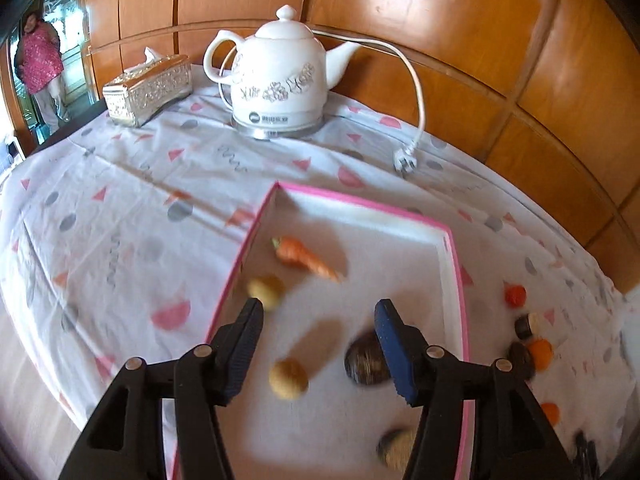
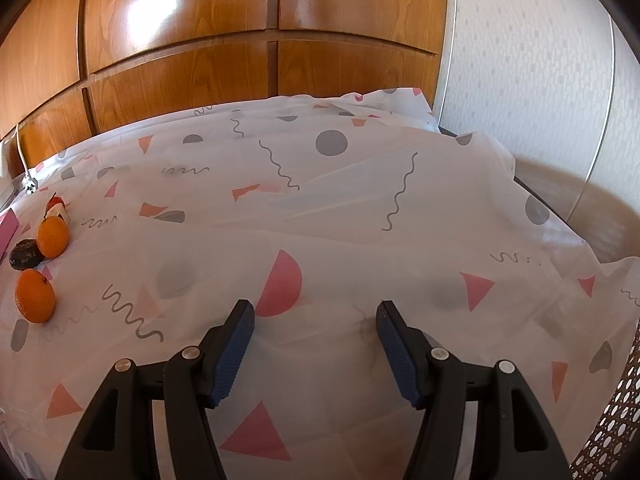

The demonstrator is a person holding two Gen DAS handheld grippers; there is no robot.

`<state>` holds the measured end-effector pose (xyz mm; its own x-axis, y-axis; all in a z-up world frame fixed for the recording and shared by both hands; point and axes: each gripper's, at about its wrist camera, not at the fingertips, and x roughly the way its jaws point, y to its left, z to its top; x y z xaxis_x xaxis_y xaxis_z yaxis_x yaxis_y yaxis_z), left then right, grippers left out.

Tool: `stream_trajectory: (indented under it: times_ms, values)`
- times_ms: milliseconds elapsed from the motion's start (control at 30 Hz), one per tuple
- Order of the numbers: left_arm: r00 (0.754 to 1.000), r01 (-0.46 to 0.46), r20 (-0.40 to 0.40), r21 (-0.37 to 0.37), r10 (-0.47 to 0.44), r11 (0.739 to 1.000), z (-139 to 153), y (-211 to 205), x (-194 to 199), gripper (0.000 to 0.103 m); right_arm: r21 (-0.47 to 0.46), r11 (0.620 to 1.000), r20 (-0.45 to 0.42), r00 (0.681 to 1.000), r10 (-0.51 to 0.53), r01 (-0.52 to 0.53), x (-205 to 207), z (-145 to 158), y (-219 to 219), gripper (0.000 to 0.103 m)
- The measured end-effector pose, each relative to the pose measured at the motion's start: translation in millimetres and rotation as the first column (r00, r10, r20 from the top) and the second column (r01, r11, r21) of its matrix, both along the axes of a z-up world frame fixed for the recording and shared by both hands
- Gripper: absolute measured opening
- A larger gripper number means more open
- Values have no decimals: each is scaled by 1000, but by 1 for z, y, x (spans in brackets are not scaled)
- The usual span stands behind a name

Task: Organize fruits

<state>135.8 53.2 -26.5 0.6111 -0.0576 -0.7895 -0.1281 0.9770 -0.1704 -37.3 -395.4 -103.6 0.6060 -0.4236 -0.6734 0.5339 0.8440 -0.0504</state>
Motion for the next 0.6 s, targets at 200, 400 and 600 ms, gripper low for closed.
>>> stream_trajectory:
  times_ms: [200, 400, 600]
  values:
    - [998, 69, -3, 6, -69, 998, -4, -18, -41, 59, 1, 1000, 2, 1000, 1, -1, 0, 0, 0, 64]
    - [993, 121, -11, 59, -121, 991, -6, -30, -68, 59, 10, 1000, 7, 1000, 1, -1, 0, 0, -2, 64]
    - [992, 124, 22, 96, -127, 988, -7, -41, -93, 59, 18, 1000, 12, 1000, 0, 0, -1, 0, -2, 65]
